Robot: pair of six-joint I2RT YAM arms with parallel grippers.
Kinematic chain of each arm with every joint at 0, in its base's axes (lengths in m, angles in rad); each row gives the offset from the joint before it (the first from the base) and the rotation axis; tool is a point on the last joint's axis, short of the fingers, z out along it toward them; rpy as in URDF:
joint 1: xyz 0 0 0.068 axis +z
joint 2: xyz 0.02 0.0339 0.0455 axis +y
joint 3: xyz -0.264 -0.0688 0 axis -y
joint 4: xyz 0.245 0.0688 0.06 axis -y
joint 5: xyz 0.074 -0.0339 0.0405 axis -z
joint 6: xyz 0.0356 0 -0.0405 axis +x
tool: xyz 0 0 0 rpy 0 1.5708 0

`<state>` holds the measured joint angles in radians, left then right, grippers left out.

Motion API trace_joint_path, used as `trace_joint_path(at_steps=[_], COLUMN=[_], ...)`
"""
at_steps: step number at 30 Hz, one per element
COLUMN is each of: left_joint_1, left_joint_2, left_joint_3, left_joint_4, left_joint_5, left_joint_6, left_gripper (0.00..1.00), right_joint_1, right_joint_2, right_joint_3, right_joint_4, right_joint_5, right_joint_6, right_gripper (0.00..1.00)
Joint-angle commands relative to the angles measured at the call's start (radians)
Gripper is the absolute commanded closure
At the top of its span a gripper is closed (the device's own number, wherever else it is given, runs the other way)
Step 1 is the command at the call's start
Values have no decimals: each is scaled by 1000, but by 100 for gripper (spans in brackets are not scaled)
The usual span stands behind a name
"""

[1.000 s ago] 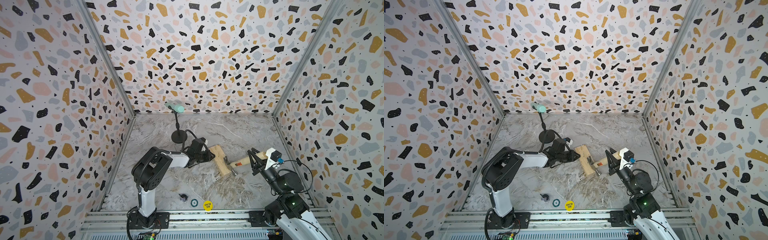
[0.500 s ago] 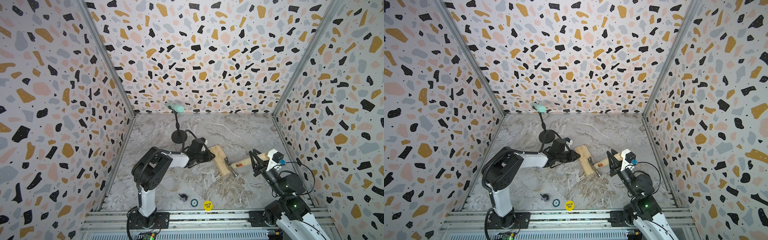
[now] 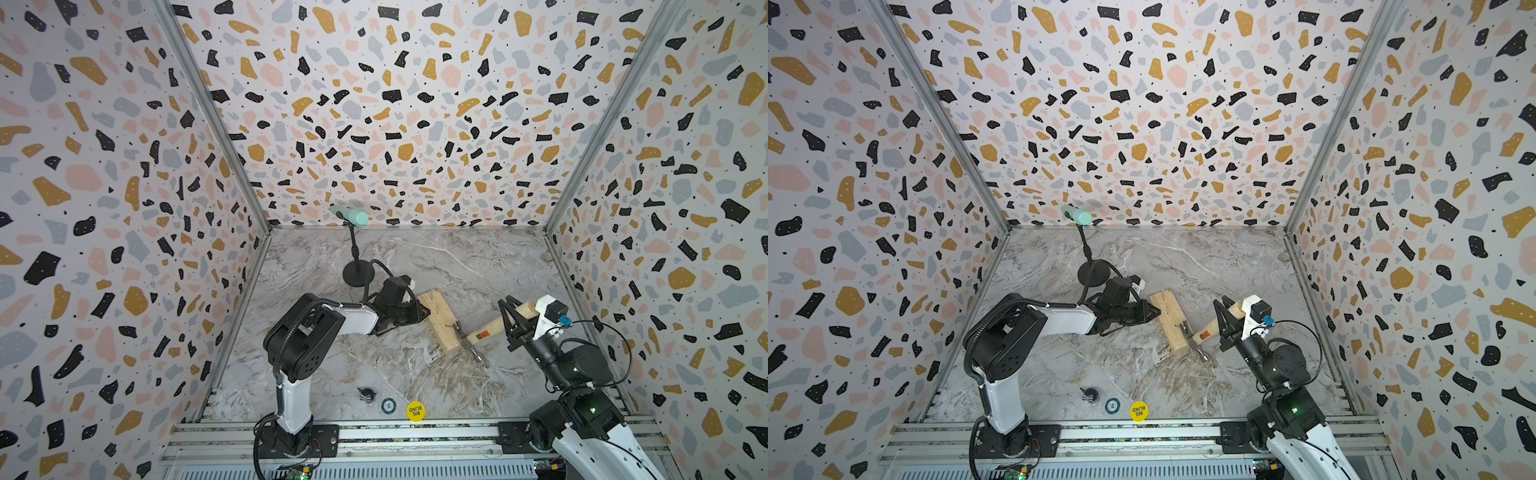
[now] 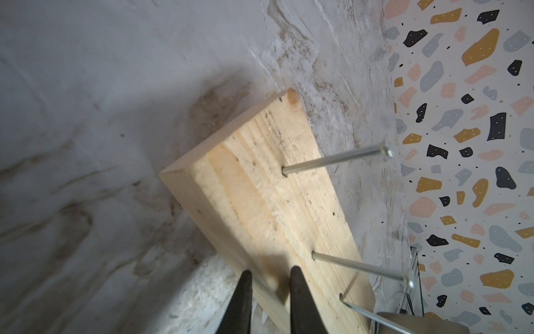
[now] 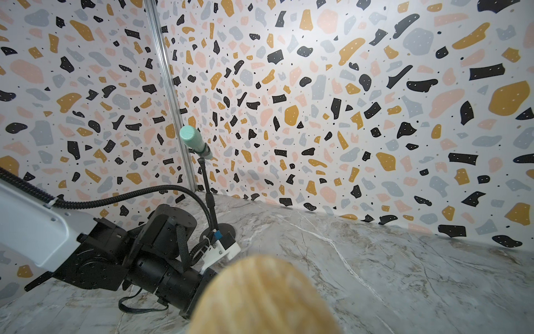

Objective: Use a claw hammer to pull out a nail
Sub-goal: Remove the nail from the mounting plate.

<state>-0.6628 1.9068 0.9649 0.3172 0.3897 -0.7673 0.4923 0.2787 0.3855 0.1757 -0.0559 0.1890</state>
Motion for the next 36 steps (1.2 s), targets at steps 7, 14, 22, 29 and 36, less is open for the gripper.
trace_joint_path(at_steps=[7,14,22,29,36], left_joint_1=[-3,-3,-3,-3,-3], left_joint_2=[42,22,-6,-55,-111], left_joint_3=[-2,-9,13,39,48], left_joint_4=[-86,-91,-122,-175,-225], left_joint_5=[5,9,15,-1,-23], left_joint_6=[14,30,73,115,147], left_gripper=[80,80,73,67,62], right_joint_1=[2,3,2,2,0], right_joint_2=[45,77,168,275,362], right_joint_3=[152,209,299,365,414], right_joint_4=[161,157,108,73,59], right_joint_5=[-13,-21,-34,-65,-86], right_joint_6=[-24,-33,-10,40,74], right_gripper=[100,100,100,100,100])
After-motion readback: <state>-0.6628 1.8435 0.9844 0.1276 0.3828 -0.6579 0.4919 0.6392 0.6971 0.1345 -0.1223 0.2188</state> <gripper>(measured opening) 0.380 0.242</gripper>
